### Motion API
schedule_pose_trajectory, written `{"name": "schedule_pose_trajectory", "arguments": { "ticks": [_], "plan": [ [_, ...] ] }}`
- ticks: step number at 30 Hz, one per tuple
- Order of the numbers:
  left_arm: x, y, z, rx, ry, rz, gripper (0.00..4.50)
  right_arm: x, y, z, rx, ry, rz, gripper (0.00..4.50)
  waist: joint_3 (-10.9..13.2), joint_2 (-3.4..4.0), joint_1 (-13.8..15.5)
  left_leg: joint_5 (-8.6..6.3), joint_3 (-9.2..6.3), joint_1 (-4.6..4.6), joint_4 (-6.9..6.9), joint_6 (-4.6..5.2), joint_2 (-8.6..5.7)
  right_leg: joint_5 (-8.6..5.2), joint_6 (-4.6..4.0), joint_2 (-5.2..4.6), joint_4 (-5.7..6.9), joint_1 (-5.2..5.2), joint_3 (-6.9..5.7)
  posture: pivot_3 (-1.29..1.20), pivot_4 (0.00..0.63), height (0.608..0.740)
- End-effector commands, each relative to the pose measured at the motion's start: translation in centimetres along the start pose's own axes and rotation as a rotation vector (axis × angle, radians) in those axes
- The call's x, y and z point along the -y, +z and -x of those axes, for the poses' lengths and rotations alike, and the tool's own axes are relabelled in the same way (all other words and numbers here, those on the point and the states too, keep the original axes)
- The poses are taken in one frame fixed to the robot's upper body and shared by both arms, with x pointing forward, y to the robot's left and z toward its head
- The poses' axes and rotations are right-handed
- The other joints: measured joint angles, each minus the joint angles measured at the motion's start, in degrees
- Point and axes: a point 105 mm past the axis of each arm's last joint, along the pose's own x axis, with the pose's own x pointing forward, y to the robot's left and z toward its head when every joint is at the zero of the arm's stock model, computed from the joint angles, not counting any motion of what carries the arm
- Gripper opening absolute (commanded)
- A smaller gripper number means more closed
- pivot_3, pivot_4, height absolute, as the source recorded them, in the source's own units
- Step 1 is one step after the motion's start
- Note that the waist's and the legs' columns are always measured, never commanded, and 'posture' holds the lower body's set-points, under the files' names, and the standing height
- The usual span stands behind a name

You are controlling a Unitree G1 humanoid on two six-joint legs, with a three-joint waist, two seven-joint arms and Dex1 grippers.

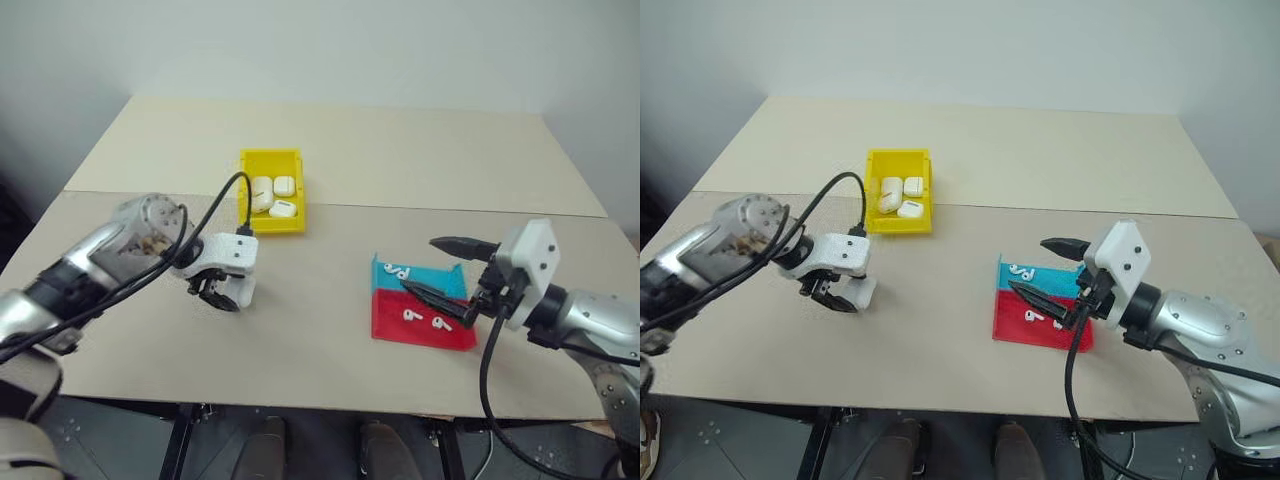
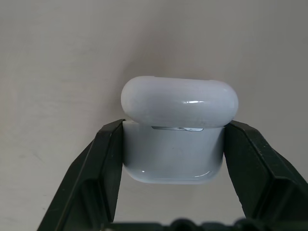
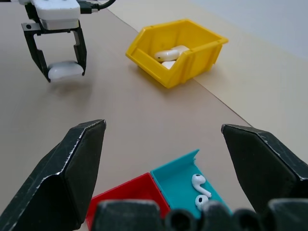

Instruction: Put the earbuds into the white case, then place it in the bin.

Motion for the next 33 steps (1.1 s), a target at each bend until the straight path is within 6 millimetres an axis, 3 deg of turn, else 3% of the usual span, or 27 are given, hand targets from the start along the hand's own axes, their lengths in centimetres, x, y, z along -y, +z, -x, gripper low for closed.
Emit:
{"name": "schedule_pose_trajectory", "arguments": {
  "ticks": [1, 3, 8, 9, 20, 29, 33],
  "plan": [
    [-0.9, -0.1, 1.3, -0.019, -0.002, -0.071, 2.80, -0.5, 1.3, 0.4, 0.048, -0.024, 0.059, 4.50, 0.0, 0.00, -0.2, -0.01, 0.00, -0.01, 0.00, 0.01, 0.01, 0.00, 0.01, 0.00, -0.02, 0.00, 0.00, 0.00, 0.150, 0.740],
    [-1.0, -0.2, 1.2, -0.034, -0.024, -0.096, 2.80, -0.7, 1.2, 0.4, 0.052, -0.033, 0.054, 4.50, 0.0, 0.00, -0.4, -0.02, 0.01, 0.00, 0.05, 0.04, 0.02, 0.01, 0.02, 0.00, 0.00, 0.00, 0.03, 0.00, 0.150, 0.740],
    [-0.5, -0.5, 0.2, -0.061, -0.064, -0.111, 4.35, -1.1, 1.2, 0.4, 0.059, -0.036, 0.049, 4.50, 0.0, 0.00, -0.6, -0.03, -0.04, 0.03, 0.35, 0.06, 0.06, 0.01, 0.03, 0.04, 0.32, 0.04, 0.02, 0.00, 0.150, 0.740],
    [-0.4, -0.6, 0.1, -0.068, -0.070, -0.113, 4.47, -1.1, 1.2, 0.4, 0.063, -0.035, 0.049, 4.50, 0.0, 0.00, -0.6, -0.03, -0.04, 0.04, 0.38, 0.06, 0.05, 0.01, 0.03, 0.04, 0.40, 0.04, 0.02, 0.00, 0.150, 0.740],
    [-1.2, -1.6, 1.4, -0.135, -0.036, -0.115, 4.47, -1.4, 1.3, -0.2, 0.083, -0.019, 0.038, 4.50, 0.0, 0.00, -1.3, -0.02, -0.05, 0.36, 0.48, 0.05, 0.05, 0.00, 0.01, 0.07, 0.86, 0.17, 0.07, 0.00, 0.150, 0.740],
    [-1.8, -0.7, 0.2, -0.095, -0.031, -0.167, 4.47, -1.7, 1.2, 0.2, 0.083, -0.038, 0.036, 4.50, 0.0, 0.00, -1.2, -0.03, -0.07, 0.33, 0.52, 0.05, 0.06, 0.01, 0.02, 0.06, 0.87, 0.16, 0.07, 0.00, 0.150, 0.740],
    [-1.6, -1.8, 0.1, -0.156, -0.038, -0.240, 4.47, -1.8, 1.3, 0.3, 0.083, -0.041, 0.035, 4.50, 0.0, 0.00, -1.6, -0.03, -0.06, 0.35, 0.51, 0.06, 0.07, 0.00, 0.01, 0.08, 0.89, 0.14, 0.08, 0.00, 0.150, 0.740]
  ]
}}
